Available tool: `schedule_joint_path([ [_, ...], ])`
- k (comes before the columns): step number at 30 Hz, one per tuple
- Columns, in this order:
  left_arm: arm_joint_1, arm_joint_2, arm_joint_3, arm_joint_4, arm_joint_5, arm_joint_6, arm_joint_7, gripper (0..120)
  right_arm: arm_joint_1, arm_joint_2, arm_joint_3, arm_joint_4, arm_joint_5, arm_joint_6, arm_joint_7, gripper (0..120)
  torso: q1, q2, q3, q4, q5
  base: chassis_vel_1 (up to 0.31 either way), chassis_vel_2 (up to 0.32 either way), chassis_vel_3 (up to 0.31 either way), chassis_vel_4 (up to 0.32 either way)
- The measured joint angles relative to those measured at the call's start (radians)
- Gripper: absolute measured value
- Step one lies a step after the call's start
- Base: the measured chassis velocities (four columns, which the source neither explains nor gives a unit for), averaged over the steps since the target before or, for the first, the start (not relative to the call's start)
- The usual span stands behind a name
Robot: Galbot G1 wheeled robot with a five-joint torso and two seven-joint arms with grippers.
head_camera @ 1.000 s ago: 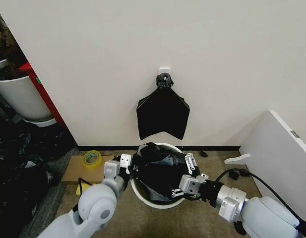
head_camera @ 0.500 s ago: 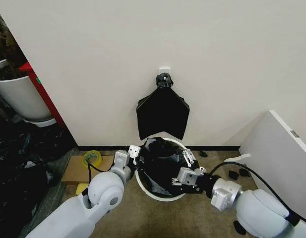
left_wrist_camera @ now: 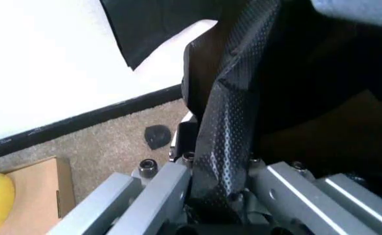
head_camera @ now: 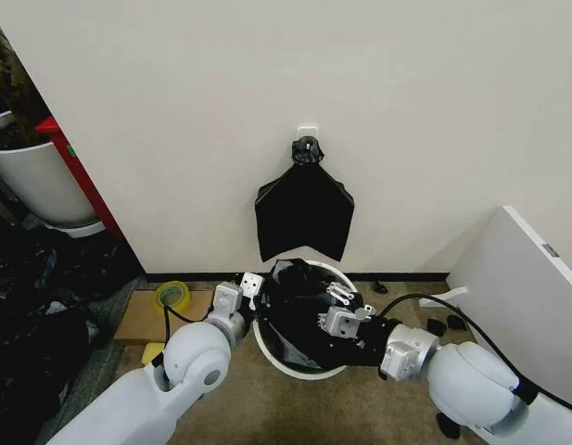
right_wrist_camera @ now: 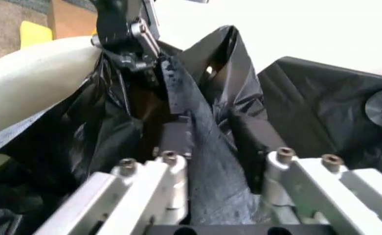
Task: Place the garbage bag over the trash bin.
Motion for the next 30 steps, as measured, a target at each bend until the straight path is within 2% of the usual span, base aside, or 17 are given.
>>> schedule_joint_path([
  [5, 0.013, 0.002, -0.006, -0.007, 0.006, 0.000, 0.004, 0, -0.005, 0.005, -0.001, -0.002, 0.013, 0.001, 0.010, 0, 0.000, 0.000, 0.000, 0.0000, -0.0001, 0.000, 0.000, 0.000, 0.000],
  [11, 0.035, 0.008, -0.017, -0.010, 0.028, -0.006, 0.023, 0, -0.024, 0.014, 0.016, 0.002, 0.057, 0.003, 0.034, 0, 0.000, 0.000, 0.000, 0.0000, 0.0000, 0.000, 0.000, 0.000, 0.000],
  [14, 0.049, 0.016, -0.026, -0.014, 0.064, -0.021, 0.051, 0, -0.042, 0.017, 0.042, 0.020, 0.188, -0.012, 0.070, 0, 0.000, 0.000, 0.000, -0.0002, -0.0001, 0.000, 0.000, 0.000, 0.000],
  [15, 0.049, 0.016, -0.026, -0.014, 0.064, -0.021, 0.051, 0, -0.042, 0.017, 0.042, 0.020, 0.188, -0.012, 0.070, 0, 0.000, 0.000, 0.000, -0.0002, -0.0001, 0.000, 0.000, 0.000, 0.000],
  [17, 0.066, 0.028, -0.033, -0.019, 0.108, -0.039, 0.082, 0, -0.043, 0.018, 0.065, 0.031, 0.320, -0.018, 0.098, 0, 0.000, 0.000, 0.000, -0.0001, 0.0000, 0.000, 0.000, 0.000, 0.000],
  [18, 0.066, 0.028, -0.033, -0.019, 0.108, -0.039, 0.082, 0, -0.043, 0.018, 0.065, 0.031, 0.320, -0.018, 0.098, 0, 0.000, 0.000, 0.000, -0.0001, 0.0000, 0.000, 0.000, 0.000, 0.000],
  [22, 0.119, 0.058, -0.054, -0.037, 0.168, -0.078, 0.136, 0, 0.000, 0.011, 0.098, 0.030, 0.525, -0.029, 0.147, 0, 0.000, 0.000, 0.000, -0.0001, -0.0001, 0.000, 0.000, 0.000, 0.000],
  [30, 0.186, 0.093, -0.086, -0.069, 0.243, -0.155, 0.204, 0, 0.060, -0.004, 0.110, -0.023, 0.679, -0.058, 0.164, 0, 0.000, 0.000, 0.000, 0.0000, -0.0001, 0.000, 0.000, 0.000, 0.000],
])
